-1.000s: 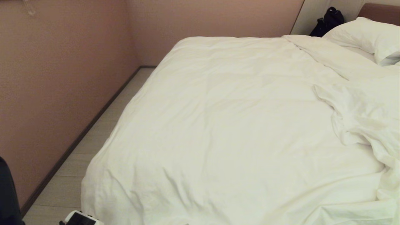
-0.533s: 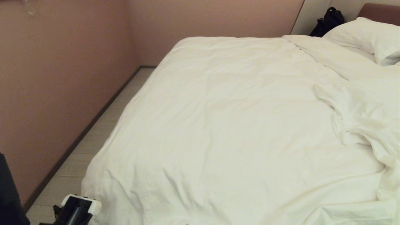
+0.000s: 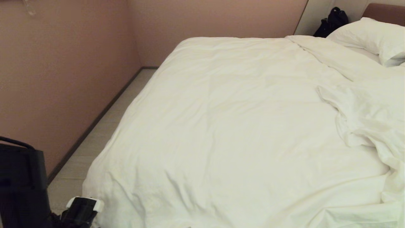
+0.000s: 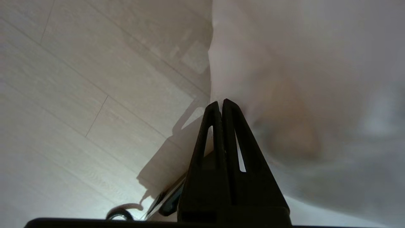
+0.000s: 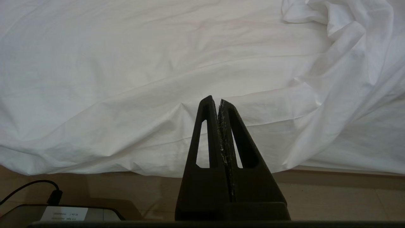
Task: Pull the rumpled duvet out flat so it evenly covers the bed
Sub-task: Flatten the corners of the folded blanket
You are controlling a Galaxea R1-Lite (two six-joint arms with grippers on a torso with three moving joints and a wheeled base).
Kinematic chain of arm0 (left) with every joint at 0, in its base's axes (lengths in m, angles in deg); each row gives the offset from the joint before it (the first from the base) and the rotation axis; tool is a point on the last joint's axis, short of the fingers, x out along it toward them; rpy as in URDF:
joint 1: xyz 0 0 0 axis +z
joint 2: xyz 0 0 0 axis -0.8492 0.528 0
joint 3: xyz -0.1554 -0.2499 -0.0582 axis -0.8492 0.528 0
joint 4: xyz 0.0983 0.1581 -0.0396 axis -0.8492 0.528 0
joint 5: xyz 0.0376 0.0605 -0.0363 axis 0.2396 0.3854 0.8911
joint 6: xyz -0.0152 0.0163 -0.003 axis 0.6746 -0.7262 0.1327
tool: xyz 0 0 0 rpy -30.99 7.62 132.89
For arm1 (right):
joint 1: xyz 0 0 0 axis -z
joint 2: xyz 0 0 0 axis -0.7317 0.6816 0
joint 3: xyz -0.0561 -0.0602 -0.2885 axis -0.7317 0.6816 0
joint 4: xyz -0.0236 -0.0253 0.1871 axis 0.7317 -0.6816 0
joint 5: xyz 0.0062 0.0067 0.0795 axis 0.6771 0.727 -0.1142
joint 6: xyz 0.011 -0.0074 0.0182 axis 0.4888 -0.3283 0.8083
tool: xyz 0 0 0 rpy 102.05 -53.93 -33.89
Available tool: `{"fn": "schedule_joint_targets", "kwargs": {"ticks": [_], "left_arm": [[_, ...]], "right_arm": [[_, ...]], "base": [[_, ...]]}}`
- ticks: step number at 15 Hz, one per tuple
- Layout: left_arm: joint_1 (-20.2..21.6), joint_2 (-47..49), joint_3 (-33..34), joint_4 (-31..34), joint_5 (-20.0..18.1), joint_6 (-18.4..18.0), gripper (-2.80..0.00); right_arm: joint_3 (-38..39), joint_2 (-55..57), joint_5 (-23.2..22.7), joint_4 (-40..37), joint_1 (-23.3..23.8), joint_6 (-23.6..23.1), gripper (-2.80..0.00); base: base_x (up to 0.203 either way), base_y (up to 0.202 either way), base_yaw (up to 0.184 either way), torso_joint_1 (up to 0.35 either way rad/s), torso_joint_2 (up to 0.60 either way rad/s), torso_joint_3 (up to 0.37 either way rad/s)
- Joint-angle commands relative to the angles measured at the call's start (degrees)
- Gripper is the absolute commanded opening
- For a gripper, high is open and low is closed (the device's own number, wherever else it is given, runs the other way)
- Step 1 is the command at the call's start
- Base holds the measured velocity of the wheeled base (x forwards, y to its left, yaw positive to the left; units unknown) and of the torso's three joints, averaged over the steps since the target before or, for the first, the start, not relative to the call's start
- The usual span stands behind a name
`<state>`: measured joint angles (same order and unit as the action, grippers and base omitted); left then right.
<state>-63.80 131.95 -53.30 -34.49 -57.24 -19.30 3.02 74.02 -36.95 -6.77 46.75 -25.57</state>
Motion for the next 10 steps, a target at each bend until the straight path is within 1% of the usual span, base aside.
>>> {"fn": "schedule_joint_targets", "kwargs": {"ticks": [1, 2, 4, 6, 7, 8, 10], "left_arm": [[-1.31, 8.48, 2.91, -5.73, 0.23, 0.03, -2.80], [-2.35, 12.53, 4.56, -9.96, 0.77, 0.00, -2.80], [-3.93, 19.61, 6.03, -17.37, 3.48, 0.12, -2.80], [-5.61, 27.54, 6.41, -22.78, 10.28, 0.53, -2.80], [-7.33, 30.58, 6.52, -25.77, 14.20, 1.90, -2.80], [-8.40, 31.96, 6.59, -26.99, 15.66, 2.86, -2.80], [-9.38, 29.07, 6.67, -28.09, 16.94, 3.81, -2.80]], "right_arm": [[0.00, 0.07, -0.01, 0.00, -0.06, -0.03, -2.80], [0.00, 0.07, -0.01, 0.00, -0.06, -0.03, -2.80], [0.00, 0.07, -0.01, 0.00, -0.04, -0.03, -2.80], [0.00, 0.07, -0.01, 0.00, -0.06, -0.03, -2.80], [0.00, 0.07, -0.01, 0.00, 0.02, -0.03, -2.80], [0.00, 0.07, -0.01, 0.00, -0.04, -0.03, -2.80], [0.00, 0.07, -0.01, 0.00, -0.06, -0.03, -2.80]], "base": [[0.000, 0.000, 0.000, 0.000, 0.00, 0.000], [0.000, 0.000, 0.000, 0.000, 0.00, 0.000], [0.000, 0.000, 0.000, 0.000, 0.00, 0.000], [0.000, 0.000, 0.000, 0.000, 0.00, 0.000], [0.000, 0.000, 0.000, 0.000, 0.00, 0.000], [0.000, 0.000, 0.000, 0.000, 0.00, 0.000], [0.000, 0.000, 0.000, 0.000, 0.00, 0.000]]}}
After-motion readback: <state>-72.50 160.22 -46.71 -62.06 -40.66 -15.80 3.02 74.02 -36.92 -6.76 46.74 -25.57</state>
